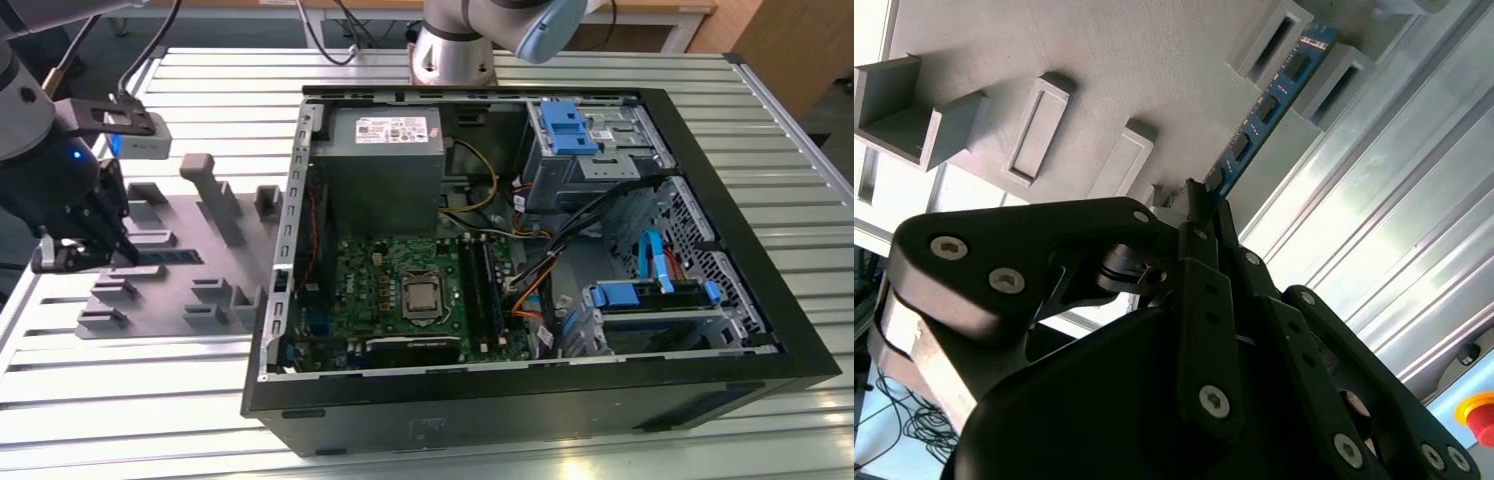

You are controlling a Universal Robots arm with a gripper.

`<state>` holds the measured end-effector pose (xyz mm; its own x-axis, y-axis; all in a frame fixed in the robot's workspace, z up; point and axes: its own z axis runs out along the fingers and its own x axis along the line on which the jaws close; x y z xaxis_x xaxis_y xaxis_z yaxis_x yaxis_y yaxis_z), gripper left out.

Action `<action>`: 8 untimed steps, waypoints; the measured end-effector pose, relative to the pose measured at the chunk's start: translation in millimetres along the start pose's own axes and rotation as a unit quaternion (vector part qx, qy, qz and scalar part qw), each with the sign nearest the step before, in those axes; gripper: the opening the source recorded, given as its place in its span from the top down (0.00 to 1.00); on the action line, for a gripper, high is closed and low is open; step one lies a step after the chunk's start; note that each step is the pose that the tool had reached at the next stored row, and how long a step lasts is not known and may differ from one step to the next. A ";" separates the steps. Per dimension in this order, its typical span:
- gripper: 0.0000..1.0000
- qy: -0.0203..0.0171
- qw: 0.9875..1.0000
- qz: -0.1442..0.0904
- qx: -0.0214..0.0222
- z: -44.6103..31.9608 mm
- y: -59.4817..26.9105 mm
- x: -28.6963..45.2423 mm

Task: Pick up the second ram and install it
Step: 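Pick up the second ram and move it above second insertion slot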

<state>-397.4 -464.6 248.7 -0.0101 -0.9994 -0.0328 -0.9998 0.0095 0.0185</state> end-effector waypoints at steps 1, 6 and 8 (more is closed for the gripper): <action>0.86 0.000 1.000 0.000 0.000 -0.6 0.0 0.0; 0.86 0.000 1.000 0.000 0.000 -2.7 0.1 -0.1; 0.86 0.000 1.000 0.000 0.000 -3.4 0.1 -0.1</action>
<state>-397.3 -464.5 252.1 -0.0101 -0.9994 -0.0329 -0.9998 0.0095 0.0185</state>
